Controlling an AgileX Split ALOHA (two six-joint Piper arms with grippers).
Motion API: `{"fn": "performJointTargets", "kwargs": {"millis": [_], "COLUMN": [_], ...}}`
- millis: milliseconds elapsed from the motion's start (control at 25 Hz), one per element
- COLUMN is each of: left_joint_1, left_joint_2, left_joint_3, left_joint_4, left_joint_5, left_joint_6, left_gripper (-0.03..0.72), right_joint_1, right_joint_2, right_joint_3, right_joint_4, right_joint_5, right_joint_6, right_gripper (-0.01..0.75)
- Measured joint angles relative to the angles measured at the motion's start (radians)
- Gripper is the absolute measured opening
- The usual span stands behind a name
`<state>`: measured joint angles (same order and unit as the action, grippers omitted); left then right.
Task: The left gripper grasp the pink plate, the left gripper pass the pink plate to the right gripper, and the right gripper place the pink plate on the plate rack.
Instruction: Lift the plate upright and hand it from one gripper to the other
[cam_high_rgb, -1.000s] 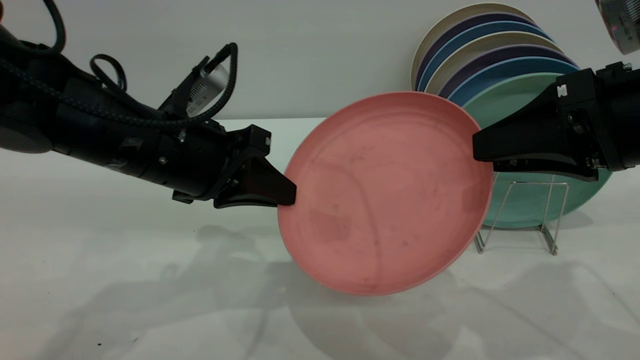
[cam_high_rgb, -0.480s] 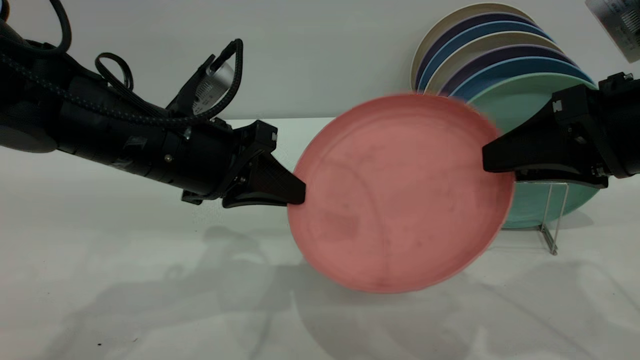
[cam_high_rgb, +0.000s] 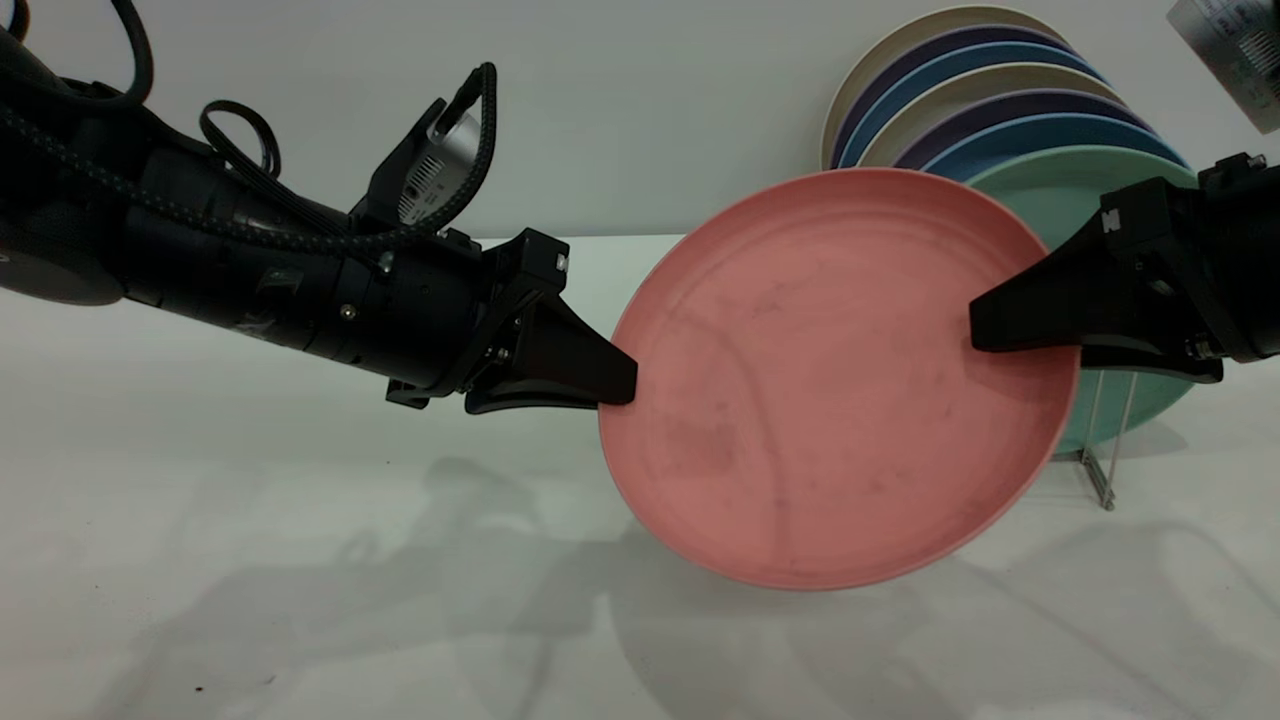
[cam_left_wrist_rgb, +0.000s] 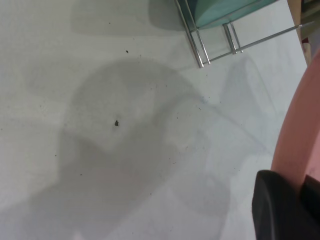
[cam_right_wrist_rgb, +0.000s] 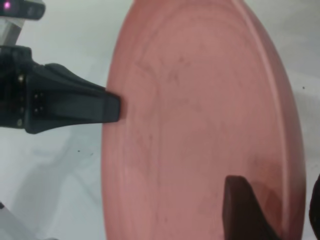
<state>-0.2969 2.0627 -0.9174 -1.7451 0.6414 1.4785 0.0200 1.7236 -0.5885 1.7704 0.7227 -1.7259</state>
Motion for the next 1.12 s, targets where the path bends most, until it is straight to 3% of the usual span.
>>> {"fn": "performJointTargets", "kwargs": {"millis": [480,680,840,1000,1120], "left_joint_1": [0.000,0.000,0.000,0.002,0.002], "left_joint_2": [0.000,0.000,0.000,0.000,0.000], "left_joint_3": [0.000,0.000,0.000,0.000,0.000], "left_joint_4": [0.000,0.000,0.000,0.000,0.000], "left_joint_5": [0.043,0.047,0.054,0.089,0.159], "left_joint_6": [0.003,0.011,0.014,0.014,0.014], "left_gripper": [0.020,0.020,0.028,0.074,0.162], "right_joint_1": [0.000,0.000,0.000,0.000,0.000], "right_joint_2": [0.000,0.000,0.000,0.000,0.001], "right_joint_3": [-0.001,-0.001,-0.001,-0.001,-0.001], "right_joint_4": [0.000,-0.009,-0.019,-0.020,-0.028], "right_joint_5": [0.058,0.037,0.021,0.003,0.029], "right_joint_6": [0.073,0.105,0.124,0.127,0.127], "right_gripper": [0.191,0.117,0.104,0.094,0.077]}}
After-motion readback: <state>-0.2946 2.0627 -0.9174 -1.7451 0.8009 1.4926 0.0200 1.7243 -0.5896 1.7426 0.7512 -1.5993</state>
